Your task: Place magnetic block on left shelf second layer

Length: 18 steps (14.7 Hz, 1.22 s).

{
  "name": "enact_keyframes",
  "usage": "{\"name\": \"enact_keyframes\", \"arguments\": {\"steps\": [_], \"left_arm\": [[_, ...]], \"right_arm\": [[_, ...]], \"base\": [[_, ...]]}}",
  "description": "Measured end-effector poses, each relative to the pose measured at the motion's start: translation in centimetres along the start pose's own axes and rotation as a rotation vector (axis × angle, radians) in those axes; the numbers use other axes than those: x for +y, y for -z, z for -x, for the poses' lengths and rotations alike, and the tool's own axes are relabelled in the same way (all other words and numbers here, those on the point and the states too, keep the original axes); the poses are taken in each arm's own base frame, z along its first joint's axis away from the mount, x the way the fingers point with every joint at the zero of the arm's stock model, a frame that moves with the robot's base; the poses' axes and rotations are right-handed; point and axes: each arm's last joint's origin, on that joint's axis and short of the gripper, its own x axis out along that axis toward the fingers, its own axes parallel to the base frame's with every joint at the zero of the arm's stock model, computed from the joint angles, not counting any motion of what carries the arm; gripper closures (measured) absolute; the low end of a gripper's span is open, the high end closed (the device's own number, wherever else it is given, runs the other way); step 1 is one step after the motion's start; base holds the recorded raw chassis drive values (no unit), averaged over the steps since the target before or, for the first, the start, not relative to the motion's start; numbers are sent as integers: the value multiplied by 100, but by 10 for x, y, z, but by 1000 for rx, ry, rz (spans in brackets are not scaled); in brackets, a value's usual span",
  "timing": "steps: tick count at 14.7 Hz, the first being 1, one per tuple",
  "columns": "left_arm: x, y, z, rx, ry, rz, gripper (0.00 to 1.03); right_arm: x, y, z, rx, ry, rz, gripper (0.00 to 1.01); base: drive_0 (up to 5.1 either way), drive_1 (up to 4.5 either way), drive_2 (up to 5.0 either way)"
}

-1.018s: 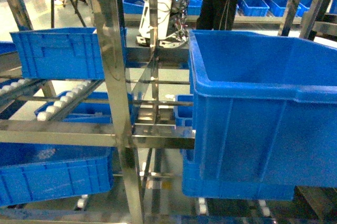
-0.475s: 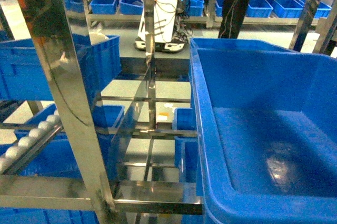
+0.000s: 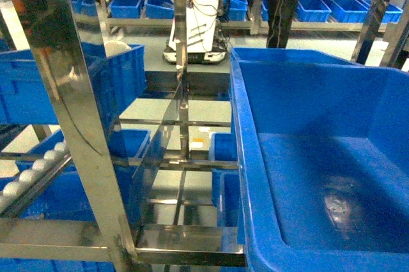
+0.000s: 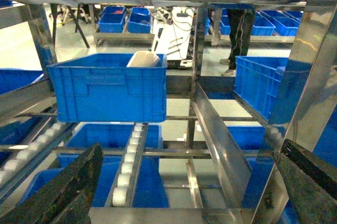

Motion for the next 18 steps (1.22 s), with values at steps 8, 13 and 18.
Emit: {"name": "enact_keyframes", "arguments": {"steps": [8,13,18], "left_arm": [[0,0,0,0,0,0,5],[0,0,0,0,0,0,5],[0,0,0,0,0,0,5]], "right_arm": [[19,33,-102,285,-172,-43,67],[31,21,-105,223,-162,-23,37],[25,19,-79,201,-146,-30,14]], "base": [[0,0,0],[0,0,0],[0,0,0]]}}
